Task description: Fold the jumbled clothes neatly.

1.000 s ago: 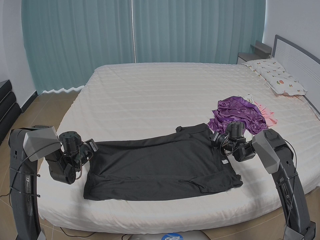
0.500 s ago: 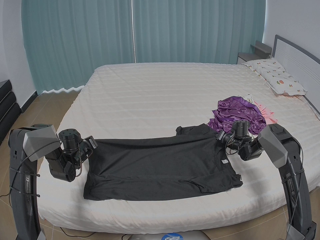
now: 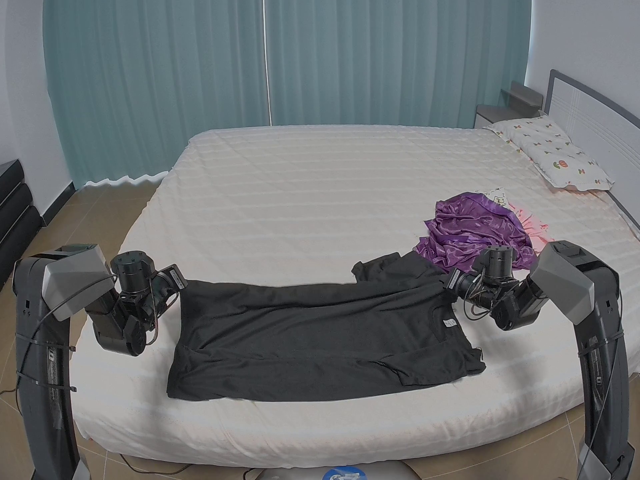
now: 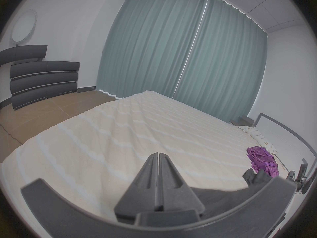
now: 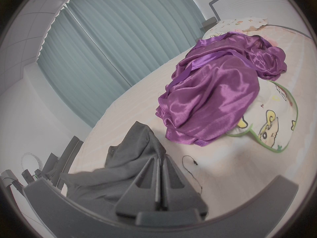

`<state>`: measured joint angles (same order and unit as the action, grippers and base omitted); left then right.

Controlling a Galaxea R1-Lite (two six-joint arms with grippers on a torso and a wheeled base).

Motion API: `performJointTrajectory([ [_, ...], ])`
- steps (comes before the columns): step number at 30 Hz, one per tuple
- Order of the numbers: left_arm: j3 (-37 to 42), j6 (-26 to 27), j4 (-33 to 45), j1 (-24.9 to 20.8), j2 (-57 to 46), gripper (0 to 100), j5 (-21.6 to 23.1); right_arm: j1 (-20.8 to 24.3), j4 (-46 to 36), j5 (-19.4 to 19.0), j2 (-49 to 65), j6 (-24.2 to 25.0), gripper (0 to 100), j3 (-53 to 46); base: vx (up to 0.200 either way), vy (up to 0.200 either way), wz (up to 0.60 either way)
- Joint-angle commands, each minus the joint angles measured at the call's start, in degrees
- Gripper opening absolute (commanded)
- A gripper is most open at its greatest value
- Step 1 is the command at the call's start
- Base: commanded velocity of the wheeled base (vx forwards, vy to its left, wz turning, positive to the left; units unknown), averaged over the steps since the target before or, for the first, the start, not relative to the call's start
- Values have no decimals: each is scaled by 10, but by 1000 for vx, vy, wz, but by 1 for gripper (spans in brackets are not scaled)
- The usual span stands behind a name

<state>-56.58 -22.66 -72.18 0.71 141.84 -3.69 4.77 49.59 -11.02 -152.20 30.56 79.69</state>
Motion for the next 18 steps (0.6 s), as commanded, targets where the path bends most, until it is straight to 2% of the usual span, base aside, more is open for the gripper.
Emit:
performJointTrajectory([
  [1, -1, 0, 0, 3, 1, 0, 1, 4, 4, -1, 13, -1, 100, -22, 0, 0, 0],
  [6, 0, -1, -1, 3, 2, 0, 1, 8, 12, -19, 11, 9, 100, -28, 0, 0, 0],
  [12, 6, -3, -2, 3, 3, 0, 1, 4, 1, -22, 4, 23, 100, 15, 0, 0, 0],
  [14, 7, -4, -2, 2, 3, 0, 2, 2, -15, -22, -6, 25, 100, 42, 0, 0, 0],
  [16, 8, -4, -2, 6, 3, 0, 2, 5, -69, -16, -12, 25, 100, 95, 0, 0, 0],
  [18, 9, -4, -1, 17, 3, 0, 4, 9, -80, -15, -12, 25, 100, 104, 0, 0, 0],
])
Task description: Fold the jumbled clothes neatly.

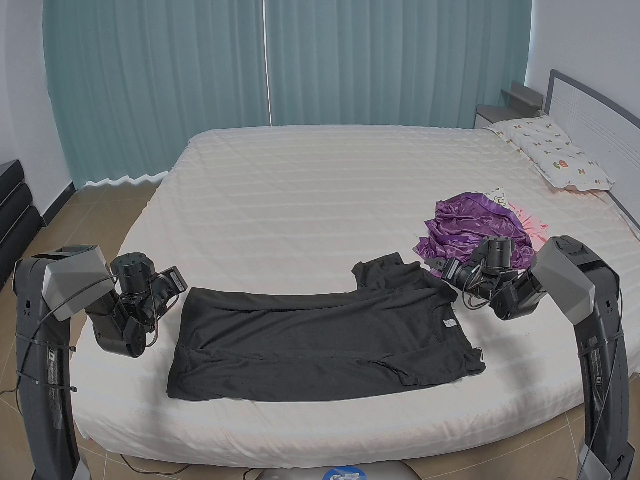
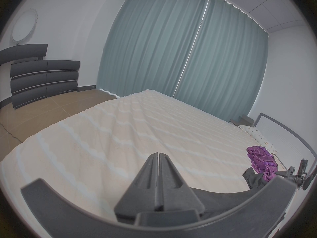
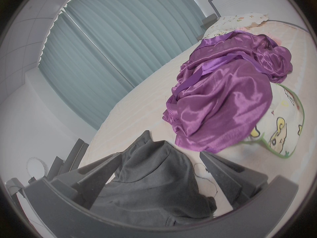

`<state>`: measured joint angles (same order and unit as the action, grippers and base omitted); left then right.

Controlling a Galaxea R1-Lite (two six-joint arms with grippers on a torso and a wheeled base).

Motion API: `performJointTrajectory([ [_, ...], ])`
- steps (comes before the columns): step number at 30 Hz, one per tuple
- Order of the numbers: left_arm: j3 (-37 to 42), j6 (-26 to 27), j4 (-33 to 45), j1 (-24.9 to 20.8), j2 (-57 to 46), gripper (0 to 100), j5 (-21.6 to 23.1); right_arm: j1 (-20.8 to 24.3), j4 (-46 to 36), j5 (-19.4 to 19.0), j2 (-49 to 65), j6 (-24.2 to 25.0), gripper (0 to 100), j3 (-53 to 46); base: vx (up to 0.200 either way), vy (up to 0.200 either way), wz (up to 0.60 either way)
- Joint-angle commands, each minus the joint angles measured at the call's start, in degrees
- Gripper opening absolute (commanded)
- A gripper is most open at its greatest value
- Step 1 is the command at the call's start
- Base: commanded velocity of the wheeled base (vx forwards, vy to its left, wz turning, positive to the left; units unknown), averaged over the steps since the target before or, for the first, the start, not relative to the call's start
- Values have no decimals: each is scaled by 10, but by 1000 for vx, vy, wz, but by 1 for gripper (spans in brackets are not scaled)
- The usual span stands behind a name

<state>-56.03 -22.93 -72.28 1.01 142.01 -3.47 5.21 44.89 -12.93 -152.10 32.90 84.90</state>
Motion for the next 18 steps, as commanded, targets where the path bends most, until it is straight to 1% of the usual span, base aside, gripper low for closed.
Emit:
performJointTrajectory([
  [1, 5, -1, 1, 21, -2, 0, 5, 9, -33, 5, -11, 1, 100, 48, 0, 0, 0],
  [4, -2, -3, 13, 35, -4, 0, 10, 17, -32, 12, -7, 1, 100, 31, 0, 0, 0],
  [7, -27, -13, 56, 36, -4, 0, 26, 18, -31, 12, 4, -2, 100, 3, 0, 0, 0],
  [9, -27, -13, 56, 36, -4, 0, 26, 18, -31, 12, 4, -2, 100, 3, 0, 0, 0],
  [10, -61, -37, 92, 34, -1, 0, 59, 18, -16, 13, 16, -6, 100, -29, 0, 0, 0],
  [12, -86, -37, 122, 33, 2, 0, 83, 17, -8, 13, 27, -6, 100, -50, 0, 0, 0],
  [15, -131, -37, 176, 29, 13, 0, 101, 13, 2, 12, 42, -6, 100, -71, 0, 0, 0],
  [16, -142, -38, 188, 28, 14, 100, 102, 12, 3, 12, 44, -6, 100, -74, 0, 0, 0],
  [17, -169, -39, 221, 22, 20, 100, 104, 9, 3, 12, 47, -7, 100, -81, 0, 0, 0],
  [18, -182, -37, 238, 20, 26, 100, 103, 9, 4, 12, 47, -7, 100, -84, 0, 0, 0],
])
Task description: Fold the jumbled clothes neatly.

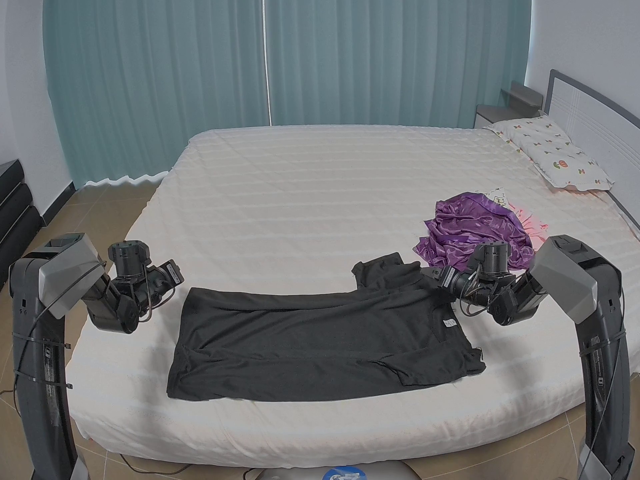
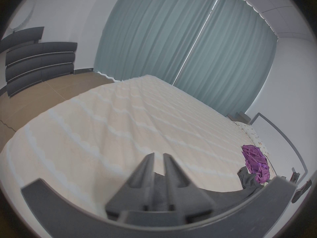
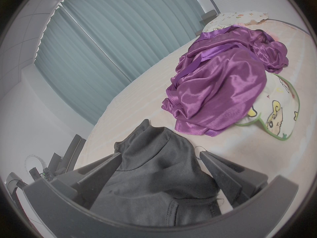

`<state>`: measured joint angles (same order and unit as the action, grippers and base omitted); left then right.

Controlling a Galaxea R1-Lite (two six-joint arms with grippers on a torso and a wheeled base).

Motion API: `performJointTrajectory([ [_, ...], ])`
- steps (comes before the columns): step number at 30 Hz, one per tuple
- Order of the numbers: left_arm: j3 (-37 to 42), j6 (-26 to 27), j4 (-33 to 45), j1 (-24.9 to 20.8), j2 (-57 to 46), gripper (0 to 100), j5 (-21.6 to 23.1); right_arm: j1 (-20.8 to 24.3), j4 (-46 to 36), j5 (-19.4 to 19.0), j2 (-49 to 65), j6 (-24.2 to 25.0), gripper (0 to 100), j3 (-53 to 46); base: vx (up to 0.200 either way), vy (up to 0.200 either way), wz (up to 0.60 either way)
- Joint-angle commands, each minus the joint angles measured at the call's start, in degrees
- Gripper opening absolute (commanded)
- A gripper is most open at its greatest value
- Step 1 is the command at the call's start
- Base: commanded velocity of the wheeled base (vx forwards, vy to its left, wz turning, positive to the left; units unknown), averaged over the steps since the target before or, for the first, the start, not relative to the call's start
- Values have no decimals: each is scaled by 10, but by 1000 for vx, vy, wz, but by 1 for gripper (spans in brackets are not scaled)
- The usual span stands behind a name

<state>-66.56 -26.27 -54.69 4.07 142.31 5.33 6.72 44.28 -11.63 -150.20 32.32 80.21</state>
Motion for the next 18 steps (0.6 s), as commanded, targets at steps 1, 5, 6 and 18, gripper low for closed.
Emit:
performJointTrajectory([
  [1, -86, 1, 75, -13, 30, 100, 16, -7, 10, 0, 28, -1, 100, -40, 0, 0, 0],
  [5, -112, 26, 91, -21, 44, 100, 16, -8, 14, 0, 28, -3, 100, -46, 0, 0, 0],
  [6, -112, 26, 91, -21, 44, 100, 16, -8, 14, 0, 28, -3, 100, -46, 0, 0, 0],
  [18, -120, 75, 153, -33, 65, 100, 59, -8, 14, -1, 23, -6, 100, -46, 0, 0, 0],
])
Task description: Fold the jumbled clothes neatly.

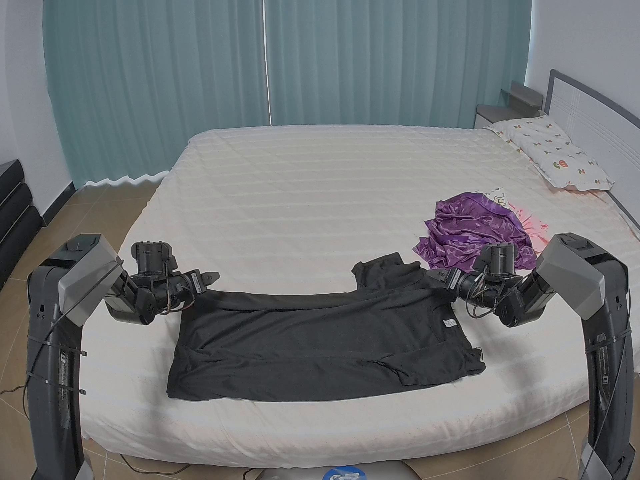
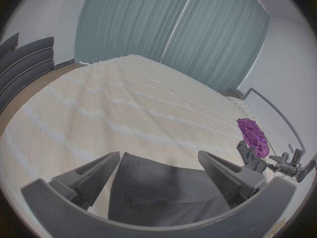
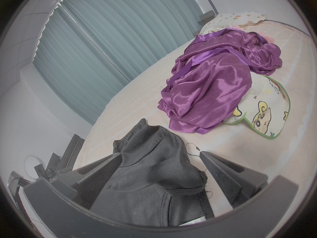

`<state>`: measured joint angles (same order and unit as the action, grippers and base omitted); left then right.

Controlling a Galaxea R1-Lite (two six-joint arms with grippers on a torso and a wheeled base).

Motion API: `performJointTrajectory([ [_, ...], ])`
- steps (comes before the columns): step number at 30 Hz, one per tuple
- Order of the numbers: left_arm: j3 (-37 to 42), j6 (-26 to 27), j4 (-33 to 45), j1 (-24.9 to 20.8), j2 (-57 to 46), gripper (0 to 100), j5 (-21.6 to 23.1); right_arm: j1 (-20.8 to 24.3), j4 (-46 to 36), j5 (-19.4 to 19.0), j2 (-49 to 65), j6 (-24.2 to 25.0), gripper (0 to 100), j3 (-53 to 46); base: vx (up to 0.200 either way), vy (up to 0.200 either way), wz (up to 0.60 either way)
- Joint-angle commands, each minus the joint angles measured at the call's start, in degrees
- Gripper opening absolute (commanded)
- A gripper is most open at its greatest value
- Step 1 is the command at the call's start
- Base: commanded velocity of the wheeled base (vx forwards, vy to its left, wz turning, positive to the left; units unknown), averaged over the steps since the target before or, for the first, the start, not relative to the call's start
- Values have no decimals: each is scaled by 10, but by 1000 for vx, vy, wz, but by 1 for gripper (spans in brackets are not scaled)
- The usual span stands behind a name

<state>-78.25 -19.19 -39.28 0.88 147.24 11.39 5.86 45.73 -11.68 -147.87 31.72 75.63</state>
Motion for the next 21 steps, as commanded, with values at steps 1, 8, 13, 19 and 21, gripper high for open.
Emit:
performJointTrajectory([
  [1, -7, 4, 0, -1, 17, 100, -1, 0, 0, 0, 0, 0, 100, 0, 0, 0, 0],
  [8, -35, 10, 2, 0, 43, 100, -8, 0, 0, 0, 3, 0, 100, 1, 0, 0, 0],
  [13, -43, 11, 7, 1, 52, 100, -8, 1, 0, 0, 1, 0, 100, 5, 0, 0, 0],
  [19, -43, 11, 3, 6, 51, 0, -29, 2, 1, -6, -7, 7, 100, 36, 0, 0, 0],
  [21, -43, 8, 3, 10, 50, 0, -41, 2, -6, -6, -19, 7, 100, 58, 0, 0, 0],
])
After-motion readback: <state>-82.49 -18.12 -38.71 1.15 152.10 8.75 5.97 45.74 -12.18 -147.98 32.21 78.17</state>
